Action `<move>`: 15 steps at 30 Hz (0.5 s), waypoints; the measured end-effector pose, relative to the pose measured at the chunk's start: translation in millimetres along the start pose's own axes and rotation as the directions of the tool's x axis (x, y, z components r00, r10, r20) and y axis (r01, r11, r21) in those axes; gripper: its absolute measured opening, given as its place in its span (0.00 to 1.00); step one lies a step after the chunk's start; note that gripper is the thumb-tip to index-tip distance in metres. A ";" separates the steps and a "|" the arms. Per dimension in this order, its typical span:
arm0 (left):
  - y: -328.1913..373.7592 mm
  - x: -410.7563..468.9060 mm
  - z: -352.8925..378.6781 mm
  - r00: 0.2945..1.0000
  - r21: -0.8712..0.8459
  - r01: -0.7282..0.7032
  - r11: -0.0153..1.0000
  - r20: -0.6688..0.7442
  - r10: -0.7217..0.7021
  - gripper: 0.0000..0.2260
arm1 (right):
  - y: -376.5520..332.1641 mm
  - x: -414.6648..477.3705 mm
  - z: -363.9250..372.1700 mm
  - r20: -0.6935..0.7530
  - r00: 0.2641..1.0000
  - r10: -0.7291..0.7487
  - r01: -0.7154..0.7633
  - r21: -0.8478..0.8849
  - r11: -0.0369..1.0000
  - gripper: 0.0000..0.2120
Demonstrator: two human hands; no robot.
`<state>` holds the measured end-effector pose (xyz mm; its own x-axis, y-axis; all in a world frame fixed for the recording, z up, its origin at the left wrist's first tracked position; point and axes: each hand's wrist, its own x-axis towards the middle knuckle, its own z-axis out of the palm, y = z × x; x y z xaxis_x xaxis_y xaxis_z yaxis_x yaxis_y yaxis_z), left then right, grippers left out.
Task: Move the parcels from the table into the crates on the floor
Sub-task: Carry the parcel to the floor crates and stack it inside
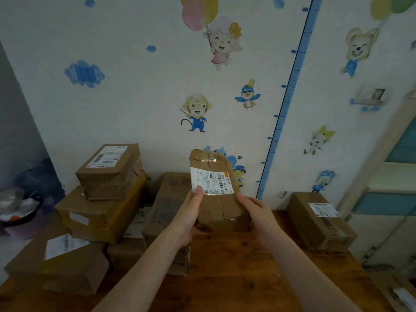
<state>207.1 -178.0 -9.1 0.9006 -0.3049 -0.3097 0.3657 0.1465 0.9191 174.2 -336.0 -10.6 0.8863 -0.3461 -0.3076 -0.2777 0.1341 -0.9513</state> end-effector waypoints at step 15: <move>-42.3 -11.2 54.8 0.999 0.082 0.040 0.996 0.030 -0.043 0.21 | 40.1 -22.8 -62.5 -0.149 0.989 0.027 -0.020 0.044 0.999 0.19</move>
<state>168.7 -232.4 -31.2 0.8769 -0.3385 -0.3413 0.3811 0.0568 0.9228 119.7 -380.8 -43.2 0.8136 -0.4767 -0.3328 -0.2793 0.1817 -0.9429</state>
